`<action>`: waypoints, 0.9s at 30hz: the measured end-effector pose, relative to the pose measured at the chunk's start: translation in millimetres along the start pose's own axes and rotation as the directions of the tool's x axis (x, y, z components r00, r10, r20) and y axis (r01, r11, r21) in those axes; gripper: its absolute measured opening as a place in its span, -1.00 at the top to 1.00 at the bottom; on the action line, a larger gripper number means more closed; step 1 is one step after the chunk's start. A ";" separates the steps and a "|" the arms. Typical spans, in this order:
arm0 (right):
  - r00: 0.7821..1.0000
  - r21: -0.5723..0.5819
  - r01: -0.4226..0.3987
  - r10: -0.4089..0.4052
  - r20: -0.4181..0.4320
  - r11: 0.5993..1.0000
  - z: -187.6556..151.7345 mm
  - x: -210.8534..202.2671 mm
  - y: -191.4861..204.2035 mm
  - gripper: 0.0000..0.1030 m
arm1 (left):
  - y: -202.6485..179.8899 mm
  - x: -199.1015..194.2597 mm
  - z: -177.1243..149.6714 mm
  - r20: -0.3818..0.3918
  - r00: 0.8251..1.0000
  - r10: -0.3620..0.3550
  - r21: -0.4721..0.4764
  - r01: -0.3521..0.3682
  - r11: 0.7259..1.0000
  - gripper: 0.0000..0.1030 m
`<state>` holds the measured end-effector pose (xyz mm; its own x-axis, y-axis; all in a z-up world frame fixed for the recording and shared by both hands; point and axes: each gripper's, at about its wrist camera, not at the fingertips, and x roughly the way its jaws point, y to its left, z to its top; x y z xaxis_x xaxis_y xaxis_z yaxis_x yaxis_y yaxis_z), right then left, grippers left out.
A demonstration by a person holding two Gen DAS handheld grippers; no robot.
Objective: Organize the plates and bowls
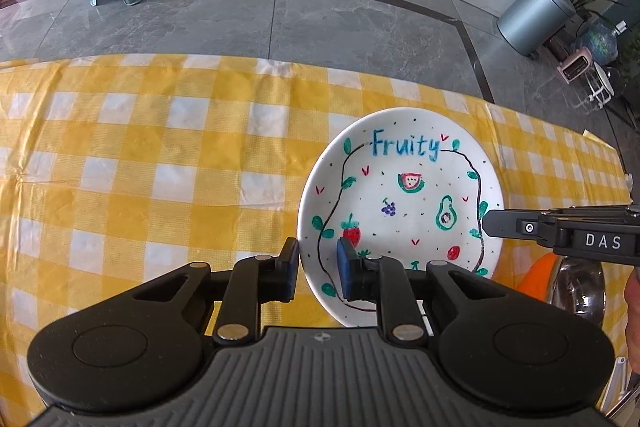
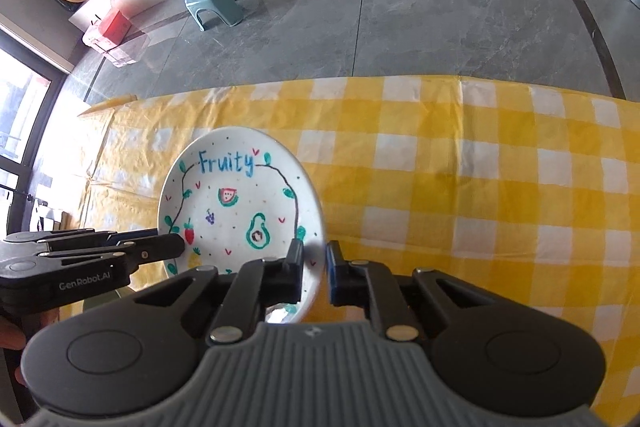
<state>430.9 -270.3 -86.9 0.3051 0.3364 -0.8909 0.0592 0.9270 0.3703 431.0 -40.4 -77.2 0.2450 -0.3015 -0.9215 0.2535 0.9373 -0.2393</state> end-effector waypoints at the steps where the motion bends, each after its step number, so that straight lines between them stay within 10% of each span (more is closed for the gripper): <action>1: 1.000 0.002 -0.004 0.004 0.005 1.000 0.1 -3.4 1.0 0.82 | 0.3 -3.9 -0.4 0.006 1.000 0.001 0.000 -0.001 1.000 0.57; 27: 0.991 -0.073 -0.111 0.116 0.062 0.991 -79.0 -81.9 116.3 0.82 | 47.7 -128.9 -81.1 0.071 0.992 0.101 -0.097 -0.094 0.991 0.57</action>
<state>337.8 -177.0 8.3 0.3685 0.4305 -0.8239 -0.0443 0.8935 0.4470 335.7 57.4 5.3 0.3353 -0.2173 -0.9167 0.1373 0.9739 -0.1807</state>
